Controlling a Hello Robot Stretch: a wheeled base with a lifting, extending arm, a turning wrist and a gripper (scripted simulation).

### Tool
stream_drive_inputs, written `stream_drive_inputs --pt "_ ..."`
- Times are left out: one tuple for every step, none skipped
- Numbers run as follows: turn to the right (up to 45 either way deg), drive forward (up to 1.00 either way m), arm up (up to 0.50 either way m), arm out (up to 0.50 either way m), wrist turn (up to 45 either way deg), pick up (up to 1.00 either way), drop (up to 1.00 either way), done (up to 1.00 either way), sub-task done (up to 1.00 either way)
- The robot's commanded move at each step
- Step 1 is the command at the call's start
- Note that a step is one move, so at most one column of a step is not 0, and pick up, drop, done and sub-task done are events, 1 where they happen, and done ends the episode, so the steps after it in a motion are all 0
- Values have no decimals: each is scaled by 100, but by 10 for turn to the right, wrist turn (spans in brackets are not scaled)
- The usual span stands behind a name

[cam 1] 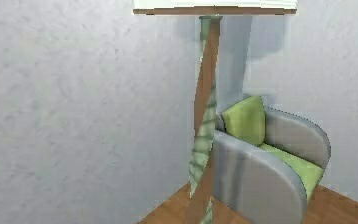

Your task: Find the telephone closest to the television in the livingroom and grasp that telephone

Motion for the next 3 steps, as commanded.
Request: stream_drive_inputs --pt "-330 0 0 0 0 0 0 0 0" --pt "0 20 0 0 0 0 0 0 0" --pt "-450 0 0 0 0 0 0 0 0"
